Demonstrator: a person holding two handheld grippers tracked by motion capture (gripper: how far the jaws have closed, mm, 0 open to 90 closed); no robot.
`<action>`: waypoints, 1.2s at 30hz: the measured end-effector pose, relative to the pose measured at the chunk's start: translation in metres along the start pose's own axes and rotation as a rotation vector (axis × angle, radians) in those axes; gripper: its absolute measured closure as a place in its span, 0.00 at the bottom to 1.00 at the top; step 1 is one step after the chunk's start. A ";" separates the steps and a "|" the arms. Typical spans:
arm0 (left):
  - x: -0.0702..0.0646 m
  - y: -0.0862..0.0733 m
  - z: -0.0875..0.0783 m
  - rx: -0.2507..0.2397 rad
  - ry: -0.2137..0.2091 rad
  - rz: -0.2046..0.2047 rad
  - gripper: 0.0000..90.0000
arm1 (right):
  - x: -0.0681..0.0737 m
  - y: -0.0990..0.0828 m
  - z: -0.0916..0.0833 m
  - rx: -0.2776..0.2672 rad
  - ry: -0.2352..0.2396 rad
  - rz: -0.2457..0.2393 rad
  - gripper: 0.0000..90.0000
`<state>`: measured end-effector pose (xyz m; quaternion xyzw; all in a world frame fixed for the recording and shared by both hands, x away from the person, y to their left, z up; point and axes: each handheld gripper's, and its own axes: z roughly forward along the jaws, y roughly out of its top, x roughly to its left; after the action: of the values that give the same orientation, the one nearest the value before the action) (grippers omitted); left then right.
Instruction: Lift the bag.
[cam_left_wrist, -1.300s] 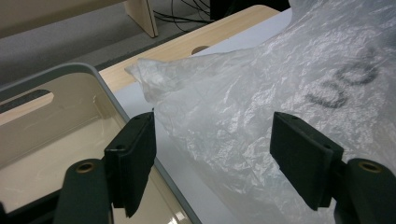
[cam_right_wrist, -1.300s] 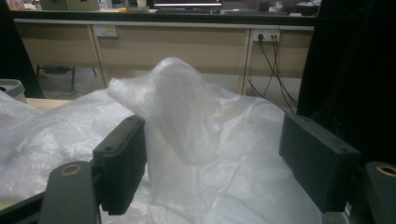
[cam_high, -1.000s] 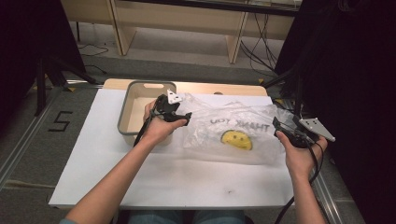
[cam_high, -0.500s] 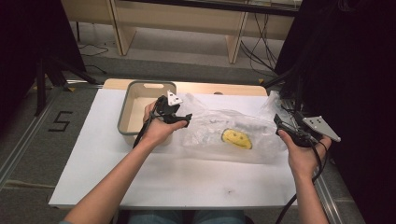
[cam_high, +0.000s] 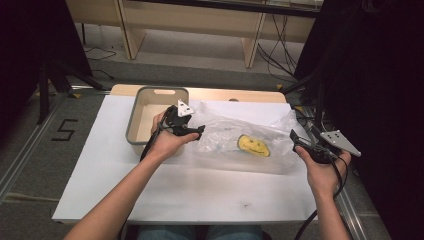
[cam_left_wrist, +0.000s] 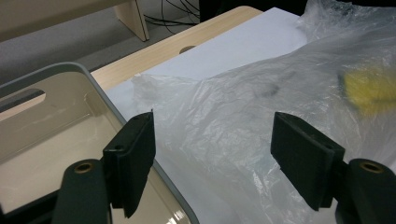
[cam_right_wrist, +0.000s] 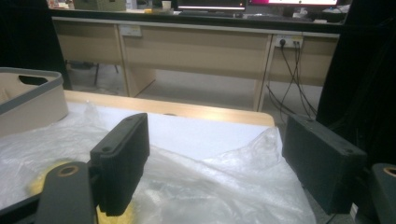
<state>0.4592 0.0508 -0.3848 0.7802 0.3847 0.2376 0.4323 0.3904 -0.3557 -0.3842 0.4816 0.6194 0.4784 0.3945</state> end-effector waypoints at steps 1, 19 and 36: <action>0.000 0.000 -0.001 -0.001 -0.002 -0.002 0.34 | 0.001 -0.001 0.000 0.001 0.005 0.000 0.27; 0.003 -0.009 -0.022 0.006 -0.045 -0.017 0.33 | 0.012 -0.002 -0.003 0.041 0.093 -0.034 0.28; -0.006 -0.083 -0.067 -0.009 -0.090 0.069 0.32 | 0.021 -0.046 -0.033 0.155 0.245 -0.043 0.30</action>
<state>0.3759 0.1063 -0.4216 0.8009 0.3365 0.2190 0.4442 0.3439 -0.3460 -0.4217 0.4352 0.7082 0.4758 0.2875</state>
